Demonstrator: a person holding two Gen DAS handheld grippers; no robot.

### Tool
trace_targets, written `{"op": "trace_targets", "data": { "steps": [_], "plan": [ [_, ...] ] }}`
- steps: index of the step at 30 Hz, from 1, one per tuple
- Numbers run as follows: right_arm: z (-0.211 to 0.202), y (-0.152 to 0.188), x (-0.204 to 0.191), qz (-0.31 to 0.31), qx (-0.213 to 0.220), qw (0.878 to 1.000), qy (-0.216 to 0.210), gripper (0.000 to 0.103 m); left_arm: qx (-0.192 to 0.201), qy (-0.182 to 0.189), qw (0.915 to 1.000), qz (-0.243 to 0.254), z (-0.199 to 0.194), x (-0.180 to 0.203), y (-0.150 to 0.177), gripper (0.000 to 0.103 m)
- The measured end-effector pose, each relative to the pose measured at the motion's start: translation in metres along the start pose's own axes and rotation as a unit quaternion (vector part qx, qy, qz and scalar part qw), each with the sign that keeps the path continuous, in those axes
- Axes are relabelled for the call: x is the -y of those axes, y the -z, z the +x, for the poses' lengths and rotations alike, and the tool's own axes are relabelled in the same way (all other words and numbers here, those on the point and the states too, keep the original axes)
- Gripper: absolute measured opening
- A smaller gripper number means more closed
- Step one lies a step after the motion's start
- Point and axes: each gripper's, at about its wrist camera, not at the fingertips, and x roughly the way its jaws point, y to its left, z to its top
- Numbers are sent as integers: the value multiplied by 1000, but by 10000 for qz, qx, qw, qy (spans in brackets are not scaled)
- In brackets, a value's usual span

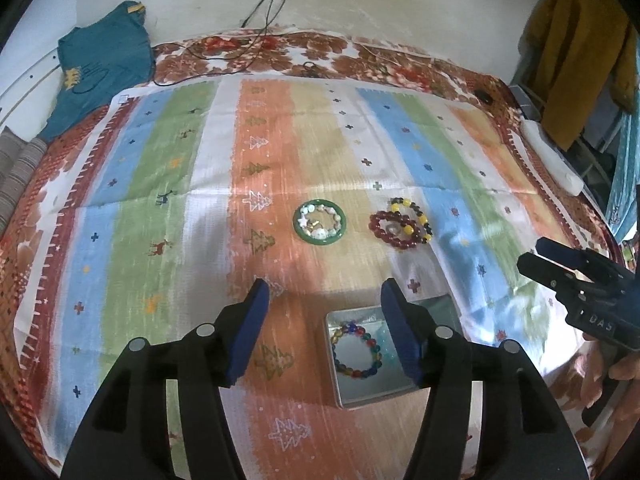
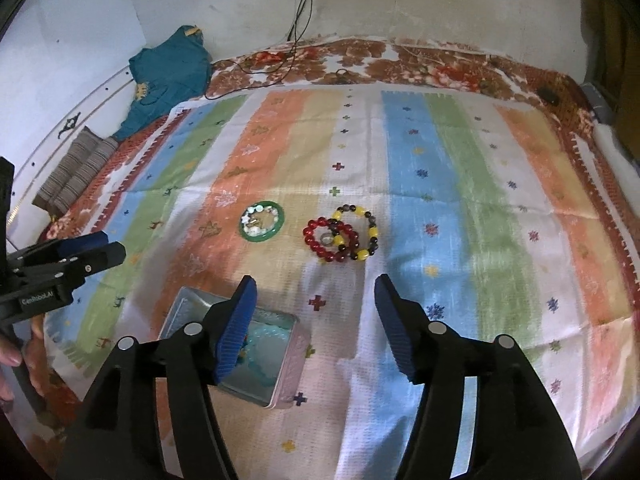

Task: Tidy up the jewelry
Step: 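Move both tools toward the green bangle and the beaded bracelets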

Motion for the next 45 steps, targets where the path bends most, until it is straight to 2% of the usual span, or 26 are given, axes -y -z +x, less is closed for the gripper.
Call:
{"op": "trace_targets", "data": {
  "steps": [8,13,16,20,31,34,39,45],
  "plan": [
    [10,-7,8,62,-124,9999,85,70,-80,-242,9997,53,18,2,-11,71],
    [16,-16,14,156,-120,9997,148,76,-215,-354,9990,178,34,1,-17,72],
    [17,-21,10,10,-34,9996,297,77,-334,-275,9990,80,43,-3,-19,72],
    [26,-25,10,-7,-109,9996,267,80,-324,-327,9989,57,50,-5,-26,73],
    [59,-36,34,279,-440,9982,295,81,-440,-439,9981,48,76,-6,-41,75],
    [63,-38,39,380,-487,9980,149,81,-482,-460,9978,48,84,-7,-44,75],
    [69,-44,39,213,-459,9980,366,81,-567,-532,9970,57,96,-10,-47,75],
    [84,-47,46,187,-591,9972,431,81,-633,-598,9962,0,108,-17,-51,75]
  ]
}}
